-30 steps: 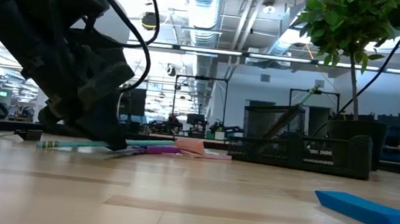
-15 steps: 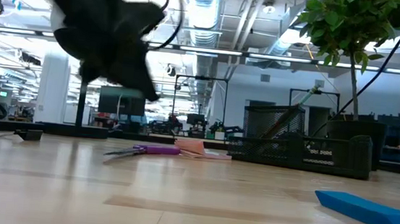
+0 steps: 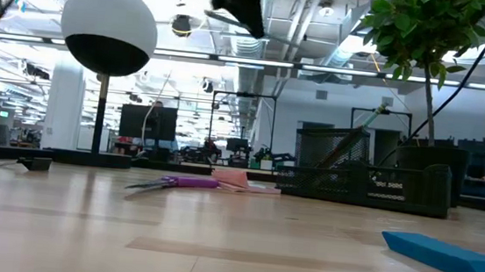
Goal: Pick and place office supplies into organizer
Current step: Put the light blue pencil into the black desk organizer
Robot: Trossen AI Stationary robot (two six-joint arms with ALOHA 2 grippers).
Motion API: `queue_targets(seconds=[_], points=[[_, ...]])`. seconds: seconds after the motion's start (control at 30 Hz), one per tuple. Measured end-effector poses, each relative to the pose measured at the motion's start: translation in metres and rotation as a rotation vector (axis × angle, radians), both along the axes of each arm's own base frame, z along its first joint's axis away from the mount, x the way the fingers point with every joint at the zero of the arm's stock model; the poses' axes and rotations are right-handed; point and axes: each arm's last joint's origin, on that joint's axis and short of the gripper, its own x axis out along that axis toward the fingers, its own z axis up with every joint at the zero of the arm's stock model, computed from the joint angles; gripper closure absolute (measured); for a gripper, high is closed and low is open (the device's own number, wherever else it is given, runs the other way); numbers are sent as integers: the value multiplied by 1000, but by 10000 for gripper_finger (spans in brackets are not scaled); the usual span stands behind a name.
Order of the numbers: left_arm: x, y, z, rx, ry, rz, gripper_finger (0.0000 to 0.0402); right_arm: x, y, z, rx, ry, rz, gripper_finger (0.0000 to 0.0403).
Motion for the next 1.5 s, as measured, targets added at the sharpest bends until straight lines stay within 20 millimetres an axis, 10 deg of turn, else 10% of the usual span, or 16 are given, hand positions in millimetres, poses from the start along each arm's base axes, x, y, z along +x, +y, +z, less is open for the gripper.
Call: queue_targets(seconds=[0.23,0.63,1.07,1.3,1.5], points=[[65,23,0,70,-112,-157,392,-1,3,-2,32,0,-5,363],[83,34,-21,46,-215,-244,392,-27,27,-11,55,-123,55,363],[16,44,69,197,-400,-167,392,-36,39,-25,88,-148,40,363],[40,38,-8,204,-374,-251,392,-35,42,-25,123,-162,38,363],[43,50,-68,154,-767,-332,392,-35,43,-25,135,-166,38,363]])
